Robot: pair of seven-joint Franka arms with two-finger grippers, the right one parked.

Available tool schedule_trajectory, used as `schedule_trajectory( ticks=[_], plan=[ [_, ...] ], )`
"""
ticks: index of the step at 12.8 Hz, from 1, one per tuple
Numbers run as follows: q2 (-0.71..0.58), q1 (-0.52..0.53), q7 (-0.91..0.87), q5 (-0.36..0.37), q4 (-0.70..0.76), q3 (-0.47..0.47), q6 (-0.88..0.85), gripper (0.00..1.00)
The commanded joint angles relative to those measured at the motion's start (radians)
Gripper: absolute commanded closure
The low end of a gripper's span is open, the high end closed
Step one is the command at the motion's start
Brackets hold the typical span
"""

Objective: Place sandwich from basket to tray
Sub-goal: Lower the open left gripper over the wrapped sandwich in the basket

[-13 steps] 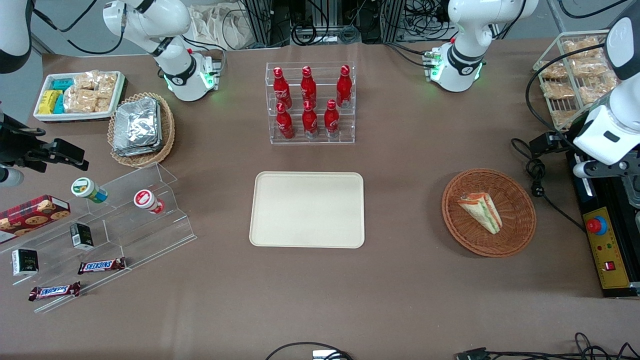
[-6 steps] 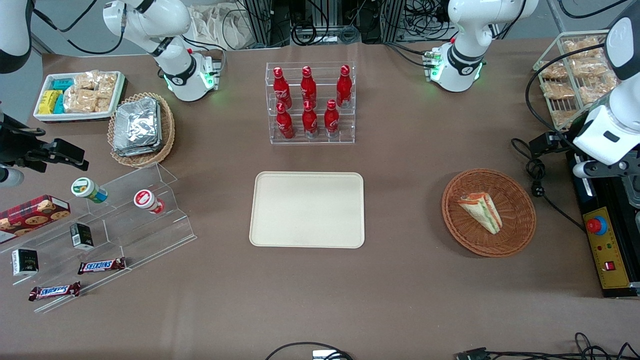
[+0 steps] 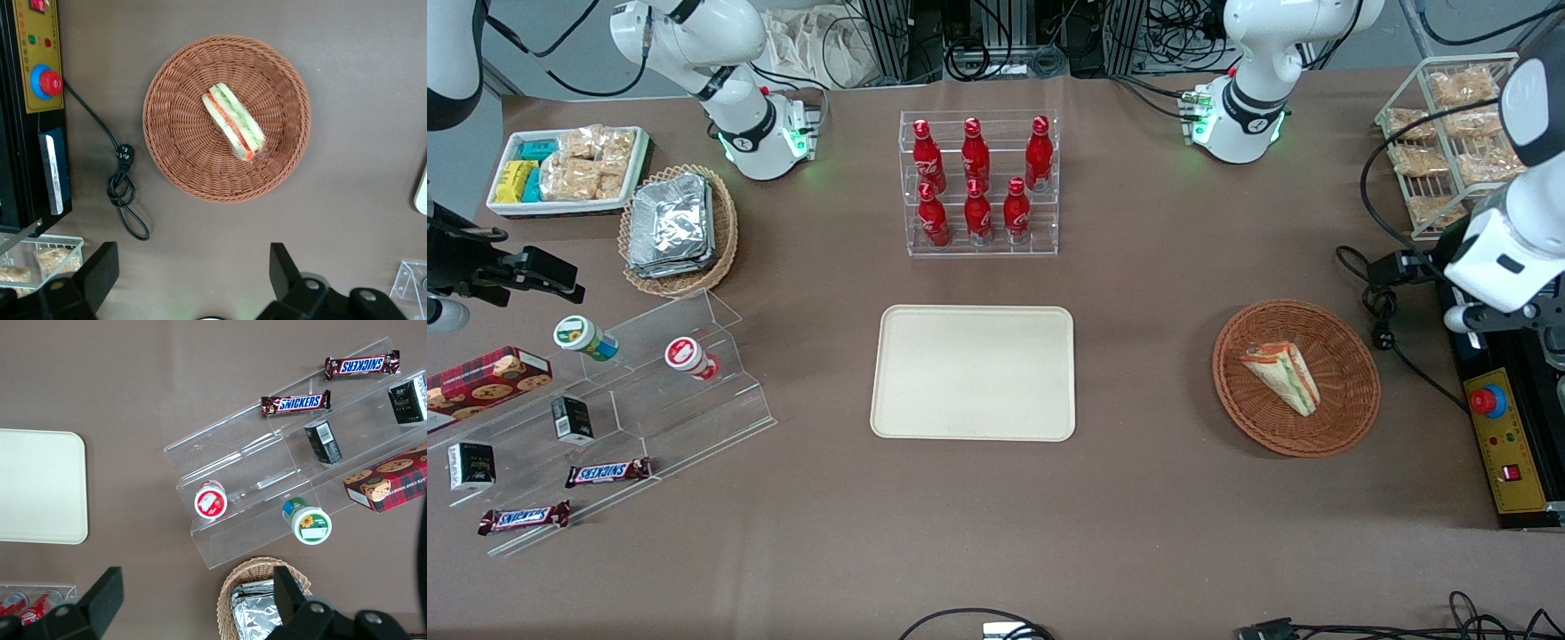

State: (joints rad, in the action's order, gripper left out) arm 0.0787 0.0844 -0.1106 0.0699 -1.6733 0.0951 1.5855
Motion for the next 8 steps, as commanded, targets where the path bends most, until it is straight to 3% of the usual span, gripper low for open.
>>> schedule_trajectory(
  ticks=[1,4,6,8],
  plan=[
    [0.062,0.052,-0.04,-0.009,-0.002,0.003,0.031,0.0],
    [0.14,0.055,-0.194,-0.021,0.013,0.003,0.047,0.01],
    [0.205,0.058,-0.295,-0.091,0.039,0.003,0.054,0.01],
    [0.262,0.058,-0.365,-0.113,0.044,0.003,0.117,0.01]
  ],
)
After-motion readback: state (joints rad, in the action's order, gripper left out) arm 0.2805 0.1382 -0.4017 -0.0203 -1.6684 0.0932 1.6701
